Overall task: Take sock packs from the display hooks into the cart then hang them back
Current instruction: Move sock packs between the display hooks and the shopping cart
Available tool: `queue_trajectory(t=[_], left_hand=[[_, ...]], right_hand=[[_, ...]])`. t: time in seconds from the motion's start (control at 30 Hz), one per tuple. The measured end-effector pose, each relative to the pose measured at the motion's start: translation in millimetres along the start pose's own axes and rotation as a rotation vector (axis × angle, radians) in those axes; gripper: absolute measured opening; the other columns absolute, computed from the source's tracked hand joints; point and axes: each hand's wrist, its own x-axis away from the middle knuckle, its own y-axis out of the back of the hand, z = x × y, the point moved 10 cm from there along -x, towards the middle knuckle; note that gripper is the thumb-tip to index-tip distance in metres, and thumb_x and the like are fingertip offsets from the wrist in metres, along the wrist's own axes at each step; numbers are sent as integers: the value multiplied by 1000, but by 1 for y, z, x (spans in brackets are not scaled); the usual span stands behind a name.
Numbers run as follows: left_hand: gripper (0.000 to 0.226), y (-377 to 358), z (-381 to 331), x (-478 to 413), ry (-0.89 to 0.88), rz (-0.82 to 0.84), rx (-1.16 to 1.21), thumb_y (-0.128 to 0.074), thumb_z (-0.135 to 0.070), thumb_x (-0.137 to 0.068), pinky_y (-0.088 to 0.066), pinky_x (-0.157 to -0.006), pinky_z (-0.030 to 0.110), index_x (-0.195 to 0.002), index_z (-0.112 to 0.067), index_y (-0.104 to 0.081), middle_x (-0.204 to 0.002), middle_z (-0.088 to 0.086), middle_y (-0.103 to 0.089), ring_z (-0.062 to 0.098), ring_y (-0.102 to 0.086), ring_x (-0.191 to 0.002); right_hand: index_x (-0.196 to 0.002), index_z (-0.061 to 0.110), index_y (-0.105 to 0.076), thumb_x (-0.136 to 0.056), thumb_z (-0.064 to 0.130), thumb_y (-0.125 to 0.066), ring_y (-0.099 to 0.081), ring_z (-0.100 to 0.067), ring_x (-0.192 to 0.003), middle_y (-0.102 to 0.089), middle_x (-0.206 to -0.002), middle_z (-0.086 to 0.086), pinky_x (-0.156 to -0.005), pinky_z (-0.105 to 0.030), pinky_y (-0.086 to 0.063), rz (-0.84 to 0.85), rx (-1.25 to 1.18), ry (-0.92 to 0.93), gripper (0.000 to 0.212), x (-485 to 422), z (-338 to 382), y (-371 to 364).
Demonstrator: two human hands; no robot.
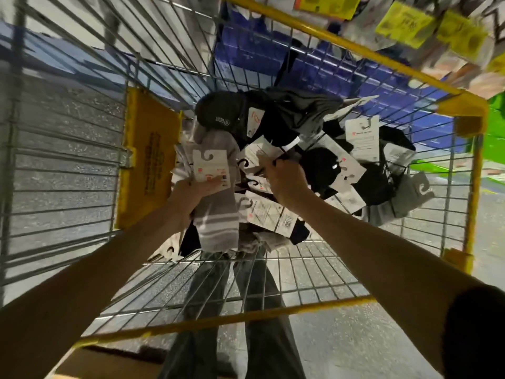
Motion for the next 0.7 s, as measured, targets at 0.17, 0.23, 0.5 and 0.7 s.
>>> queue_trajectory(t=[0.17, 0.23, 0.5, 0.7], left_hand=[[47, 24, -23, 3, -140, -161, -72, -76, -11, -82, -54, -79, 37, -121, -23, -54, -125, 2, -62, 21, -60, -107], [66, 28, -27, 6, -209, -189, -89, -76, -1, -80, -53, -94, 49, -134, -21, -43, -132, 6, -59, 26, -57, -119], [51, -20, -58, 43, -522, 35, -390, -47, -1, -99, -59, -69, 28, -131, -39, -53, -104, -14, -66, 13, -65, -94], [47, 4, -55, 38, -305, 181, 185, -44, -62, -93, -54, -85, 33, -97, -26, -73, -99, 0, -72, 18, -67, -99]], right_hand=[[-133, 9, -33, -91, 36, -62, -63, -17, -75, -63, -89, 4, -61, -36, -48, -43, -807, -233, 58, 33, -32, 15], [-118, 13, -36, -89, 33, -67, -67, -10, -71, -65, -89, 8, -61, -40, -55, -155, -1203, -337, 47, 54, -40, 33], [-125, 8, -38, -98, 8, -49, -67, -17, -95, -62, -114, -9, -72, -26, -59, -364, -1300, -179, 29, 47, 42, 106], [-148, 14, -26, -87, 3, -52, -42, -22, -128, -42, -142, -10, -106, -33, -37, 54, -1292, 200, 67, 53, 143, 110]])
